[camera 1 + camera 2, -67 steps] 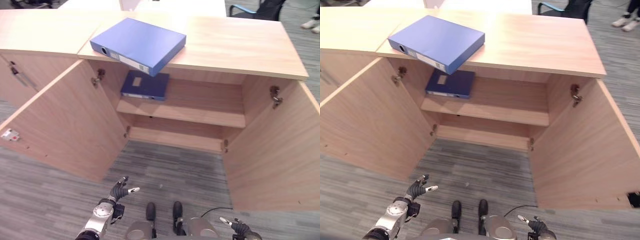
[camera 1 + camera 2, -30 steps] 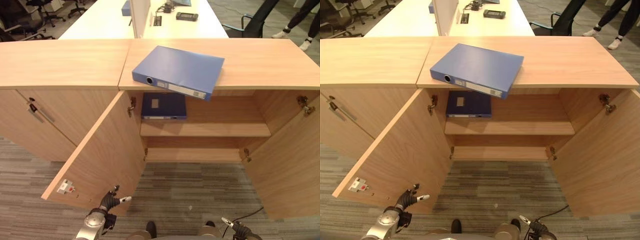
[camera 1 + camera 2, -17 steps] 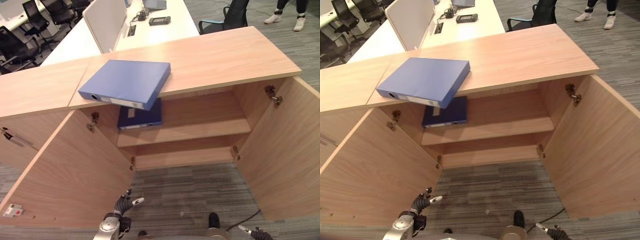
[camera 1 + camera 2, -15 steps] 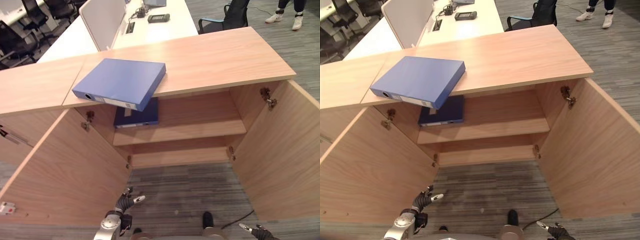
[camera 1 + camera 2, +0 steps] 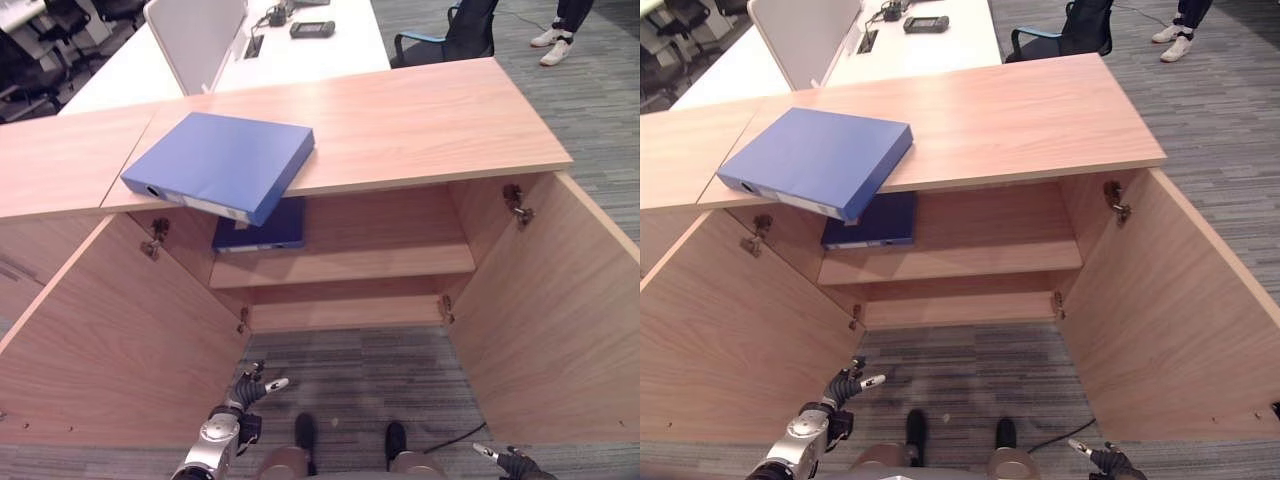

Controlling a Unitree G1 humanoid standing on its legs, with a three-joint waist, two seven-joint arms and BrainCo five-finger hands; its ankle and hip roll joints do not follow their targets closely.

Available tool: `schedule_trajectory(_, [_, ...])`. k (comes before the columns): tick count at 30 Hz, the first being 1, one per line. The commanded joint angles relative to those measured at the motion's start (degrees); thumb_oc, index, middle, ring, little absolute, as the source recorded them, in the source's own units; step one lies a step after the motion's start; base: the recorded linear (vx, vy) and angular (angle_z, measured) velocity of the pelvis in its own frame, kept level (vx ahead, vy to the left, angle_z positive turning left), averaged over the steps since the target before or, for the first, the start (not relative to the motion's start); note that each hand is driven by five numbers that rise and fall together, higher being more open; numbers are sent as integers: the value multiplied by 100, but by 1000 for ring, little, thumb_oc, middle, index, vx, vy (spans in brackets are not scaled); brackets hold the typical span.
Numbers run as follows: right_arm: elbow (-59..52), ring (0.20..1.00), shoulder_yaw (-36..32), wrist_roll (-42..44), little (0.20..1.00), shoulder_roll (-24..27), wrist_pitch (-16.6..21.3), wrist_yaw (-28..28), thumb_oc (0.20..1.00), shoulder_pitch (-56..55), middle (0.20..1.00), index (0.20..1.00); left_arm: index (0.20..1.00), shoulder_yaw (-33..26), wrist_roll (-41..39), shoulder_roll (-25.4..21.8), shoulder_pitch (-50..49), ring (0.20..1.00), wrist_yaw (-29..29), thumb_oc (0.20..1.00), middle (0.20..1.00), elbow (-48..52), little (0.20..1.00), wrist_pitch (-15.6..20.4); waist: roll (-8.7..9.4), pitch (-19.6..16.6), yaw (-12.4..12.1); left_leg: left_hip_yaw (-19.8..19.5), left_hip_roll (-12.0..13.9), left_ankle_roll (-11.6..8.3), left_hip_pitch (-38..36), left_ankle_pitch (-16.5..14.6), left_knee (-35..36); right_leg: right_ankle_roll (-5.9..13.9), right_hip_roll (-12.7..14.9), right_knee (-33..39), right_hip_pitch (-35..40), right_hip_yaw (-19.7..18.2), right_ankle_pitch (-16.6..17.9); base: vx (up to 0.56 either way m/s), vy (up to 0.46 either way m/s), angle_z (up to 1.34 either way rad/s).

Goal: Put the empty folder in the office cabinet

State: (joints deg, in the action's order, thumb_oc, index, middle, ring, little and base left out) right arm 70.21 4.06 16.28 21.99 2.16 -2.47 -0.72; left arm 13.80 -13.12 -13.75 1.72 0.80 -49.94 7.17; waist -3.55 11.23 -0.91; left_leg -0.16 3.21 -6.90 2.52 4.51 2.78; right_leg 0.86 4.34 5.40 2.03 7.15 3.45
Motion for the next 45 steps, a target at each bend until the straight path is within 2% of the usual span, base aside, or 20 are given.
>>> schedule_trajectory(1, [79, 1000, 151, -130, 1000, -112, 99, -9, 1000, 190, 1000, 1000, 1000, -153, -22, -305, -1, 1000, 72, 1000, 1000, 207, 1000, 184, 278, 119, -286, -61, 185, -83, 407, 50, -334, 647, 172, -78, 736, -113, -777, 174, 108, -42])
schedule_trajectory(4, [96, 1000, 169, -184, 1000, -212, 83, 11, 1000, 177, 1000, 1000, 1000, -162, 30, -329, -26, 1000, 48, 1000, 1000, 131, 1000, 175, 338, -13, -312, 45, 111, 21, 130, 111, 33, 678, 227, -142, 806, -162, -845, 219, 175, -22])
schedule_trajectory(7, [109, 1000, 193, -189, 1000, -245, 82, 11, 1000, 215, 1000, 1000, 1000, -142, 58, -373, 8, 1000, 33, 1000, 1000, 117, 1000, 180, 404, -72, -324, 109, 18, 118, 47, 51, 110, 746, 305, -284, 758, -213, -897, 106, 155, 3])
schedule_trajectory(9, [57, 1000, 158, -140, 1000, -304, 69, 26, 1000, 217, 1000, 1000, 1000, -121, 84, -468, 60, 1000, -7, 1000, 1000, 245, 1000, 163, 463, -105, -320, 234, -121, 252, 5, -49, 123, 864, 443, -705, 595, -263, -940, 137, 284, 4])
schedule_trajectory(13, [17, 1000, 100, -57, 1000, -391, 69, 48, 1000, 267, 1000, 1000, 1000, -164, 106, -578, 119, 1000, -25, 1000, 1000, 339, 1000, 151, 486, -105, -300, 335, -184, 370, -107, -192, 155, 1055, 499, -1445, 262, -235, -884, 79, 217, 4])
schedule_trajectory(14, [-30, 1000, 136, -31, 1000, -425, 68, 62, 1000, 328, 1000, 1000, 1000, -187, 91, -649, 163, 1000, -14, 1000, 1000, 412, 1000, 147, 453, 15, -249, 370, -151, 434, -206, -224, 163, 1159, 473, -2050, -87, -240, -602, 37, 201, -6])
schedule_trajectory(18, [-50, 1000, 181, -48, 1000, -499, 69, 79, 1000, 332, 1000, 1000, 1000, -230, 124, -686, 151, 1000, -15, 1000, 1000, 439, 1000, 133, 385, 70, -235, 347, -118, 506, -379, -303, 222, 1172, 350, -2530, -393, -268, -509, 52, 95, -12])
schedule_trajectory(20, [-61, 1000, 240, -64, 1000, -555, 65, 90, 1000, 291, 1000, 1000, 1000, -284, 120, -724, 142, 1000, -14, 1000, 1000, 438, 1000, 147, 428, 44, -222, 288, -125, 496, -486, -431, 222, 1051, 339, -1998, -486, -254, -570, 137, 9, -7])
schedule_trajectory(21, [-61, 1000, 241, -64, 1000, -556, 65, 90, 1000, 288, 1000, 1000, 1000, -283, 120, -725, 139, 1000, -15, 1000, 1000, 437, 1000, 148, 424, 48, -216, 282, -120, 494, -496, -438, 222, 1048, 335, -1983, -465, -245, -569, 100, -43, 1])
schedule_trajectory(22, [-61, 1000, 248, -64, 1000, -555, 69, 94, 1000, 281, 1000, 1000, 1000, -282, 105, -728, 133, 1000, -15, 1000, 1000, 435, 1000, 157, 446, 42, -203, 256, -132, 481, -515, -476, 222, 1013, 359, -1600, -463, -246, -544, 128, -68, 6])
schedule_trajectory(23, [-44, 1000, 264, -55, 1000, -545, 68, 86, 1000, 308, 1000, 1000, 1000, -264, 56, -717, 189, 1000, 19, 1000, 1000, 415, 1000, 169, 448, 72, -135, 167, -143, 469, -577, -541, 222, 1001, 408, -1085, -701, -362, -343, 130, -67, 1])
schedule_trajectory(25, [-42, 1000, 265, -54, 1000, -543, 69, 87, 1000, 310, 1000, 1000, 1000, -264, 56, -715, 190, 1000, 19, 1000, 1000, 413, 1000, 171, 438, 76, -134, 166, -134, 467, -587, -555, 222, 1000, 399, -1081, -689, -358, -349, 97, -29, 5])
schedule_trajectory(26, [8, 1000, 286, -90, 1000, -531, 45, 105, 1000, 230, 1000, 1000, 1000, -210, 81, -680, 212, 1000, 30, 1000, 1000, 405, 1000, 198, 502, 102, -56, 53, -249, 474, -700, -635, 222, 1050, 453, -669, -596, -732, -202, 102, -15, 21])
schedule_trajectory(32, [34, 1000, 282, -191, 1000, -499, 31, 148, 1000, 157, 1000, 1000, 1000, -239, 100, -594, 109, 1000, 18, 1000, 1000, 413, 1000, 205, 514, -54, -85, 63, -239, 447, -738, -672, 222, 1047, 530, -418, -302, -704, -79, 77, -54, 33])
schedule_trajectory(45, [78, 1000, 249, -228, 1000, -401, 24, 186, 1000, -20, 1000, 1000, 1000, -254, 97, -486, -70, 1000, -10, 1000, 1000, 495, 1000, 168, 417, -287, -86, -121, -20, 258, -973, -695, 222, 903, 389, -98, 341, -448, -341, 48, -60, 4])
